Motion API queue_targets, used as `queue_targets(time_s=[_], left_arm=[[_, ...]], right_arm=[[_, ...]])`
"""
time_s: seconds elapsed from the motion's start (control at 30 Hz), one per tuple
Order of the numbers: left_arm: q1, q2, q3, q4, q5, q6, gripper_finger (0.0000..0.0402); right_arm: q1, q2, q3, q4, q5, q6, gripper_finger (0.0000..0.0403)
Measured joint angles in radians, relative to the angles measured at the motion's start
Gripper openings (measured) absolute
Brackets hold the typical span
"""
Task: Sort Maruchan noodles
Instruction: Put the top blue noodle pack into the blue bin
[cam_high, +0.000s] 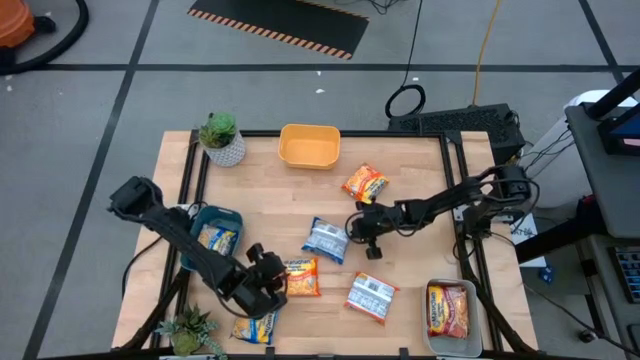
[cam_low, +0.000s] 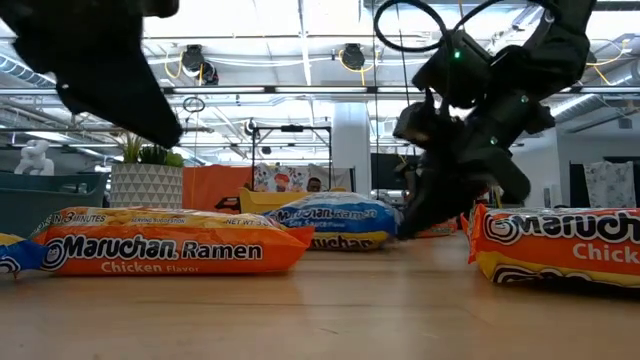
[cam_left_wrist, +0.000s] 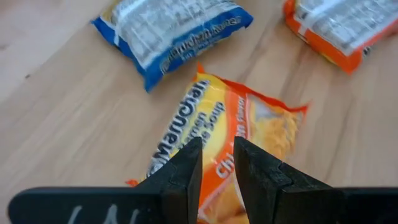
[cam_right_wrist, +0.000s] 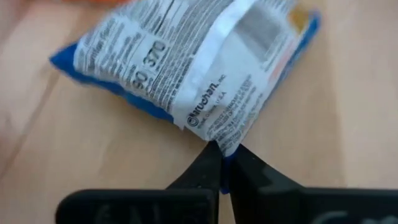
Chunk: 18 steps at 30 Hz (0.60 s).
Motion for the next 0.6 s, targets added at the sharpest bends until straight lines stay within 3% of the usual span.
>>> queue_targets(time_s=[0.13, 0.27, 0.6], left_arm=[[0.029, 0.000, 0.000, 0.016, 0.000, 0.012, 0.0097], [0.046, 0.000, 0.000, 0.108, 0.000, 0.098, 0.0098], [0.097, 0.000, 0.000, 0.390, 0.000, 0.524, 0.0103]], right_arm=[[0.003, -0.051, 0.000, 0.010, 0.000, 0.029, 0.0004], [0.017, -0.101, 0.001, 0.014, 0.000, 0.158, 0.0002], [0.033, -0.221, 0.001, -0.021, 0.000, 0.332, 0.0002]])
